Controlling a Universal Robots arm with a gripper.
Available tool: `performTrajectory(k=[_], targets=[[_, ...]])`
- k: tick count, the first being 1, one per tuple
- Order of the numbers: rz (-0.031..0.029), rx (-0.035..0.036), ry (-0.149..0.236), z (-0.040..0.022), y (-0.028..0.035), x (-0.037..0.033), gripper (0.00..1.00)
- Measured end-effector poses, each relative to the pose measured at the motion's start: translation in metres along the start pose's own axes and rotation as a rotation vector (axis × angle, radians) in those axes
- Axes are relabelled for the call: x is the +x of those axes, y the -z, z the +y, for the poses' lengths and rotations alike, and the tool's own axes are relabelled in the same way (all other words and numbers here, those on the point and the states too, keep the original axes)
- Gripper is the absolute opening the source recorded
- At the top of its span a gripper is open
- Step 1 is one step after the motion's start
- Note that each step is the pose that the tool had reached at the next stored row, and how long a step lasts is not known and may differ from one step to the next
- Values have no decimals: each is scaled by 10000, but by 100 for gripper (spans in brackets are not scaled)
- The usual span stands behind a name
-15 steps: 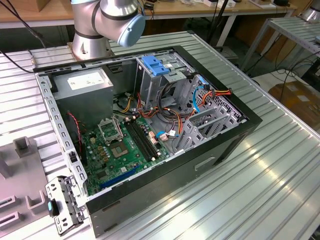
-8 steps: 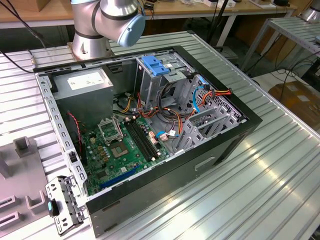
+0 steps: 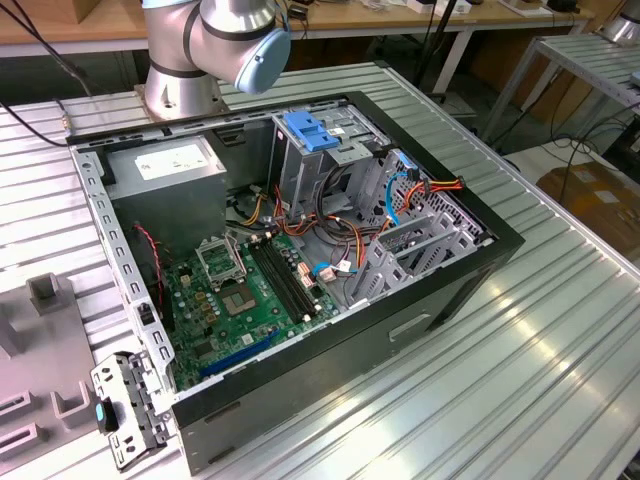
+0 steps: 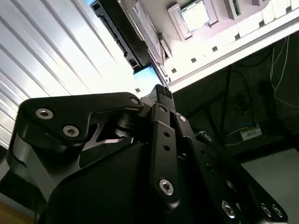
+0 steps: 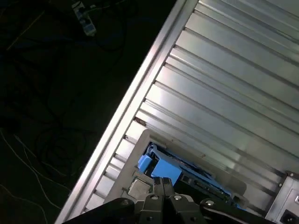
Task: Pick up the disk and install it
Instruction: 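Pick up the disk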
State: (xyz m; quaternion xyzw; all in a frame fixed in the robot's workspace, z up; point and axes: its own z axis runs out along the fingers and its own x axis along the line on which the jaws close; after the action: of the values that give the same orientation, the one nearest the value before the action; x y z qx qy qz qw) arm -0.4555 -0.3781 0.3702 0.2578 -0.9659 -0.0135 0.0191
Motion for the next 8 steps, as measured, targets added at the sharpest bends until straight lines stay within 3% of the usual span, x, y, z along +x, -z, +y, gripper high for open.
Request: performTrajectory(k=[1, 5, 7, 8], targets=[[10, 10, 323, 0, -1, 0, 11], [32, 30, 951, 0, -2, 0, 11], [57, 51, 1654, 0, -2, 0, 11], [81, 70, 2318, 0, -2, 0, 11]])
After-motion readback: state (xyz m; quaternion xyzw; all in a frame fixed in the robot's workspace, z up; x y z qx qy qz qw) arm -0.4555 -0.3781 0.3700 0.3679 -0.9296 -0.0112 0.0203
